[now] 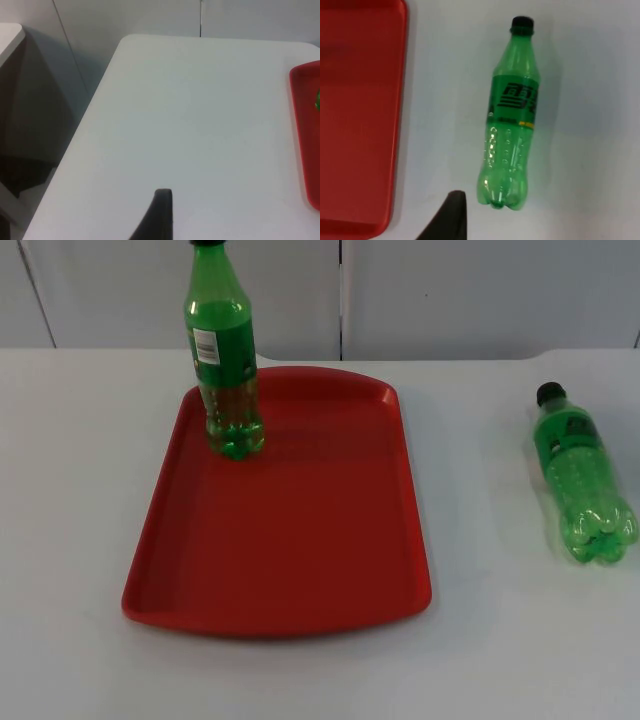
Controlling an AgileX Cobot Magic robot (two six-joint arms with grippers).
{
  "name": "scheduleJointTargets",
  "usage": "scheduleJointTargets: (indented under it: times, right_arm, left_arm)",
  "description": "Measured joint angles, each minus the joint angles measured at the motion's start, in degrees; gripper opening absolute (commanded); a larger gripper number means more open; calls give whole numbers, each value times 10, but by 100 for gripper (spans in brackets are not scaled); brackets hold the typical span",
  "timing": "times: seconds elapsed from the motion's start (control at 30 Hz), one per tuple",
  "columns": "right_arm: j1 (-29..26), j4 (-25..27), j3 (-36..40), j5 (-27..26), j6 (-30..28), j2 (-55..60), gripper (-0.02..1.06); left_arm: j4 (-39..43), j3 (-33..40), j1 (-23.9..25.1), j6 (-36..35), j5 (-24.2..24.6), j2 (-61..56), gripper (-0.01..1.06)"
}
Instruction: Place the bottle upright on the tray.
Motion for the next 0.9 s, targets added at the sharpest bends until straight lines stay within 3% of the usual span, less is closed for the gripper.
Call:
scheduleJointTargets:
  times: [0.23, 0.33, 0.43, 0.67, 0.9]
  right_arm:
    - [0, 11, -132, 64, 24, 163, 104]
    - [9, -12, -167, 72, 41, 199, 104]
    - [42, -79, -200, 72, 80, 241, 104]
    - [70, -100, -210, 22, 146, 301, 104]
    - [70, -87, -210, 13, 157, 346, 104]
  left_arm:
    - [0, 0, 0, 0, 0, 0, 85]
    - [0, 0, 0, 0, 0, 0, 85]
    - [-1, 0, 0, 0, 0, 0, 85]
    - [-2, 0, 0, 0, 0, 0, 85]
    - [-3, 0, 0, 0, 0, 0, 85]
